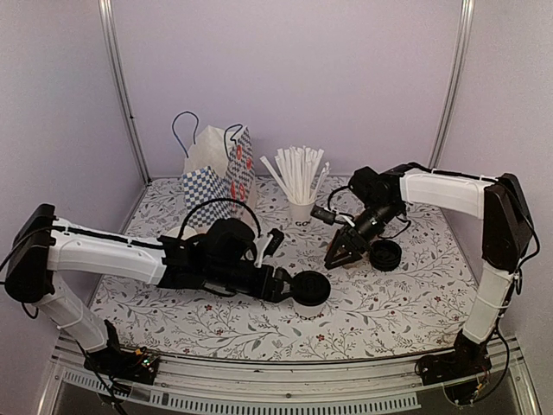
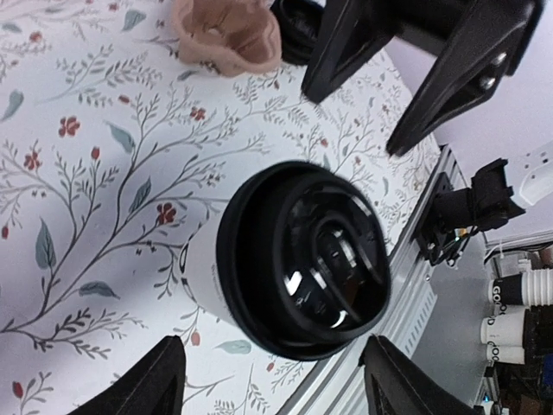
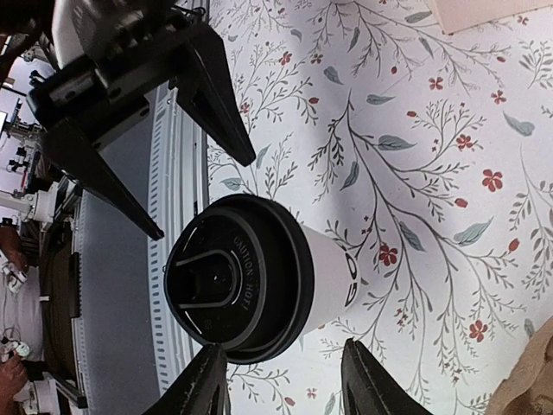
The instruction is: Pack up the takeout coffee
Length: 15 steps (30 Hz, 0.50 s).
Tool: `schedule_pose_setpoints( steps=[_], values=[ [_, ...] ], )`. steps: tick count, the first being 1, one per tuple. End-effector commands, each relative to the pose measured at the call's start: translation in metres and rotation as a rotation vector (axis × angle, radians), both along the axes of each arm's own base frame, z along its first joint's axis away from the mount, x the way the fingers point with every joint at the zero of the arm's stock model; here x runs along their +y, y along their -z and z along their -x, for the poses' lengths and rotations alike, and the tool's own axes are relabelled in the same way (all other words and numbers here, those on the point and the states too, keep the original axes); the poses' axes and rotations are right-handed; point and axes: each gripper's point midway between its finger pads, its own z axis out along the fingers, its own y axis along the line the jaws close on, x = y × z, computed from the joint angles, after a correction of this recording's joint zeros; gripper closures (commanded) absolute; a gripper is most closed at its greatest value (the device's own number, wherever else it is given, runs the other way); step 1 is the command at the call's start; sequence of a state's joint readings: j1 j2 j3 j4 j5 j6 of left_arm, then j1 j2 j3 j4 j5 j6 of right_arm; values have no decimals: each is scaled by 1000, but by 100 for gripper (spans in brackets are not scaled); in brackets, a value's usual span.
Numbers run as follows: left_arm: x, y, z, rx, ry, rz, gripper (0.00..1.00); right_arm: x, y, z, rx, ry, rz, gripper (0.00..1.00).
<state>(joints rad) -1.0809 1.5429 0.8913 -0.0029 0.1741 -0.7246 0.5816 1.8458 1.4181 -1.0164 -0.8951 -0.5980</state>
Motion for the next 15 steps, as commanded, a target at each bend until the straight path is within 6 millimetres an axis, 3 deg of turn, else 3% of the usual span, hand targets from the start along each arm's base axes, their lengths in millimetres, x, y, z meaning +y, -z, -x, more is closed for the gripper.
schedule_pose_setpoints(
  steps=[1,8,15],
  values=[
    [5,23,6,64,-38,-47,28,17,-9,-16,-94,-6,-23,52],
    [-14,13,-8,25,-36,0,30,21,0,0,-23,-53,-43,54],
    [-5,15,-26,8,-61,-31,31,7,1,25,6,-71,-55,55]
  ],
)
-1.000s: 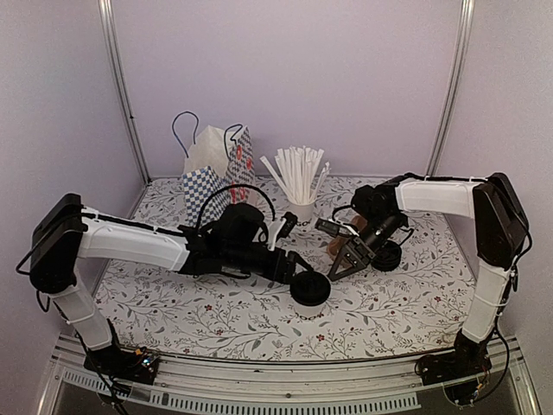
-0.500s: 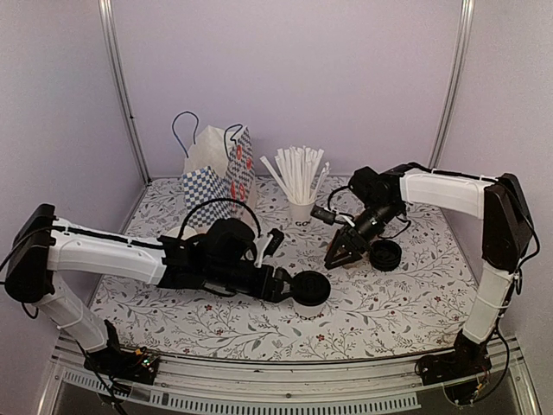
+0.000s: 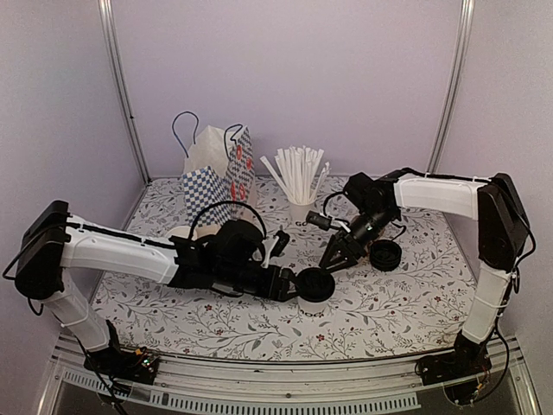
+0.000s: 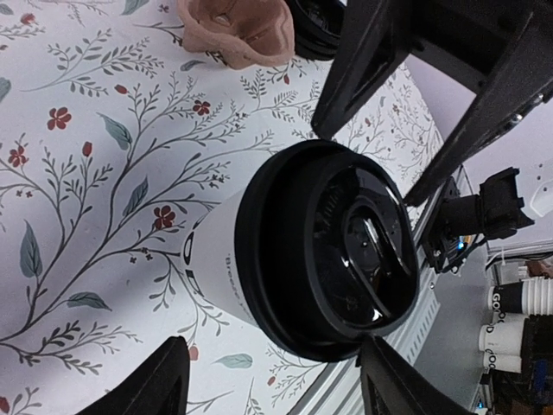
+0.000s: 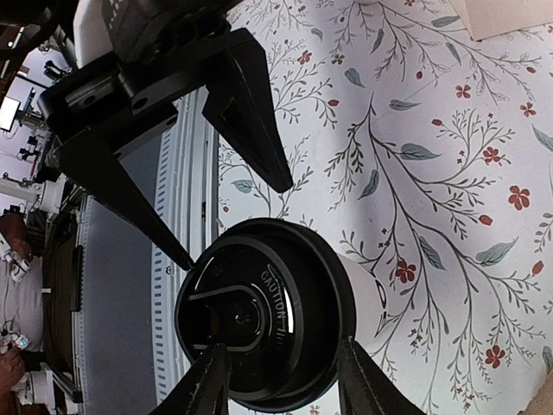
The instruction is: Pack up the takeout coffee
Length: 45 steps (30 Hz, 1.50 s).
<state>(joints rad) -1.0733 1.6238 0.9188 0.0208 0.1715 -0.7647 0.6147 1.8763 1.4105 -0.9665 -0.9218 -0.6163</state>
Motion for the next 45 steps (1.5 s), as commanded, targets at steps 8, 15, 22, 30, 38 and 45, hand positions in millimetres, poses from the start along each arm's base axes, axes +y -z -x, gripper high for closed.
schedule_pose_setpoints(
  steps=[8,15,22,30,38,45],
  values=[
    [20,-4,-24,-43,-48,-52,31,-16,-11,28,-6,-11,-4,55],
    [26,-5,-11,37,-70,3,31,-17,-14,26,21,0,8,55],
    [16,-17,-1,112,-69,160,32,-23,-10,1,25,82,30,55],
    [6,-7,6,178,-37,184,34,-17,-15,1,-216,-4,46,36],
    [4,-1,6,190,-28,174,36,-4,-42,18,-557,-175,-17,19],
    [6,3,-2,161,-36,160,36,12,-25,35,-654,-303,28,18]
  ],
)
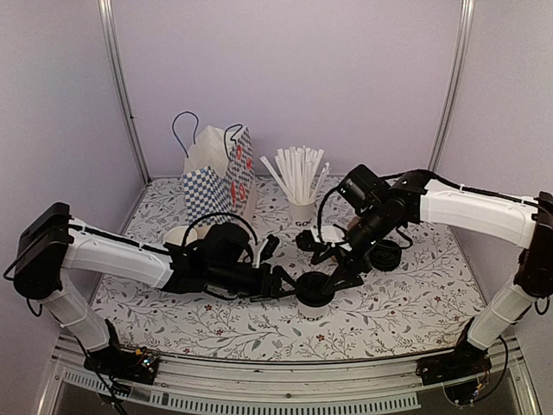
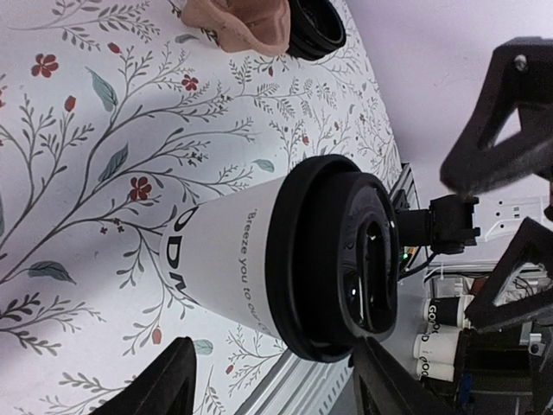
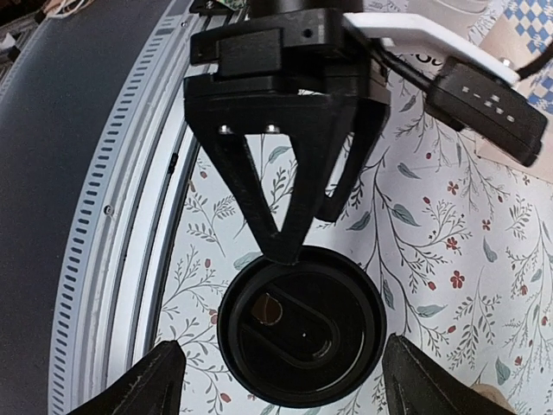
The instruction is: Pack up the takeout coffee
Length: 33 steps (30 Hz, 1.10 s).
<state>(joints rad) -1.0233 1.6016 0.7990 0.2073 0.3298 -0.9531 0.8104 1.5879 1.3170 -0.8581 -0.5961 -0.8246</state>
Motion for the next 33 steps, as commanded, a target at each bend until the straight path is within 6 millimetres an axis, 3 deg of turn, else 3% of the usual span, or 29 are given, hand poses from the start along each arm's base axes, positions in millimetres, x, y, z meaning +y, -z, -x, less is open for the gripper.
schedule_pose_setpoints(
  steps=[1,16,25,29,33],
  values=[
    [0,3,-12,-32,-6,0,36,4,17,-3,-92,-49,53,18],
    [0,8,-25,-47,17,-21,37,7,56,-10,-44,-5,137,21],
    [-4,12,-15,17,39,28,37,1,72,-8,-13,61,165,32],
    [-5,26,-9,77,51,14,37,-1,80,-3,19,87,177,35],
    [7,59,-3,153,31,-98,42,-7,93,5,46,92,197,38]
  ],
)
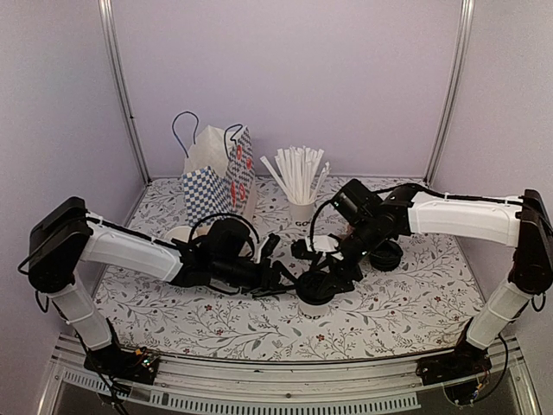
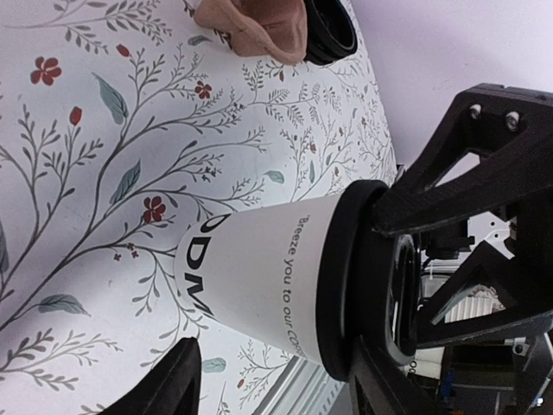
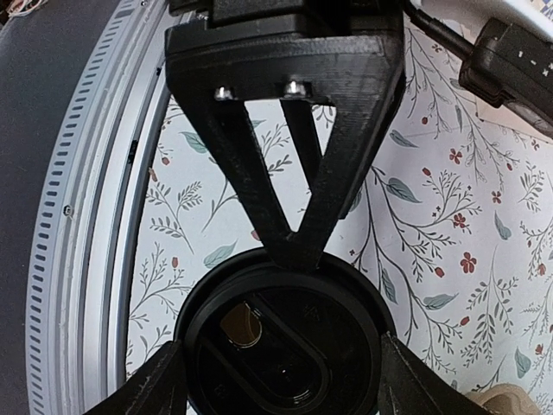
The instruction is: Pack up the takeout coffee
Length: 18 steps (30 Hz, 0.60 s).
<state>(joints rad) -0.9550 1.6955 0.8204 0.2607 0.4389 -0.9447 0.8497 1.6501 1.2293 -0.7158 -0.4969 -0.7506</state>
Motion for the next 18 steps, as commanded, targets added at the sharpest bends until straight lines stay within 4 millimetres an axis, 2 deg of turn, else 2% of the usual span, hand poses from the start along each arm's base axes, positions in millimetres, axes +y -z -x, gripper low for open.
schedule_pose_setpoints(
  steps=[1,5,7,9,14,18],
  values=[
    [14,51,14,110,-1,-159,43,-17,49,14,69,35,122,38],
    [49,96,19,141,-30,-384,49,-21,61,21,96,37,132,39],
    [77,133,25,159,-18,-572,52,-22,67,23,111,37,139,40],
    [86,151,33,176,-1,-622,54,-24,75,25,127,36,154,40],
    [87,159,37,184,-1,-622,58,-31,92,31,157,32,187,42],
    [77,142,28,128,-11,-585,57,-29,90,33,165,29,179,42]
  ],
)
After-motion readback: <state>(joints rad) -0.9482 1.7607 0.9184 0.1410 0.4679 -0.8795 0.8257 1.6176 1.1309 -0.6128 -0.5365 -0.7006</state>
